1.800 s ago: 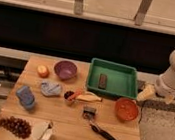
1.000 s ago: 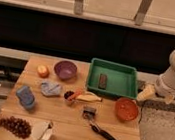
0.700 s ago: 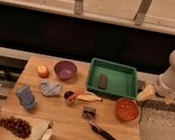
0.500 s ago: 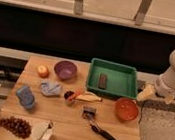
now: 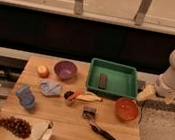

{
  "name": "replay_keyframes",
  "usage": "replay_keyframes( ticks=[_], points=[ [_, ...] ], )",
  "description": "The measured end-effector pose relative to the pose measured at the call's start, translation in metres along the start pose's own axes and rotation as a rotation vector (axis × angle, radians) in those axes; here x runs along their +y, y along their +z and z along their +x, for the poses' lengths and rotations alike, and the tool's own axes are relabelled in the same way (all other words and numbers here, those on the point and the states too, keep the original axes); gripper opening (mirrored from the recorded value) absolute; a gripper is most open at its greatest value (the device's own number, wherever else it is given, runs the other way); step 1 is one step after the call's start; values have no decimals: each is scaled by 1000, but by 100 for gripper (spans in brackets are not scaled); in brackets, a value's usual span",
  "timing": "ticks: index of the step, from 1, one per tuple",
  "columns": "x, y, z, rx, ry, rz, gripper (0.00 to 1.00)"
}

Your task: Place grapes in table surface

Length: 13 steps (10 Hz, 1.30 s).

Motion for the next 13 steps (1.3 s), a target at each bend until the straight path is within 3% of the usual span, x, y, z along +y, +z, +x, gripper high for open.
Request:
replay_keyframes(
  ticks=[5, 7, 11, 13],
  points=[
    [-1, 0, 0, 6, -5, 11, 80],
    [11, -1, -11, 21, -95, 36, 80],
    [94, 8, -42, 40, -301, 37, 80],
    [151, 16, -46, 57, -412, 31, 80]
  ],
)
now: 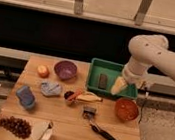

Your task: Place grapes in table surface

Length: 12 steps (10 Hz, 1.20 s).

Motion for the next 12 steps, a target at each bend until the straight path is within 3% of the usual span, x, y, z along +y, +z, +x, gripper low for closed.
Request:
replay_keyframes(
  ticks=[1, 4, 7, 8, 12],
  points=[
    [20, 2, -8, 1, -39, -3, 80],
    [122, 14, -27, 15, -217, -25, 80],
    [220, 21, -30, 8, -358, -86, 80],
    [238, 22, -29, 6, -383, -102, 80],
    [240, 22, -28, 8, -388, -101, 80]
  ],
)
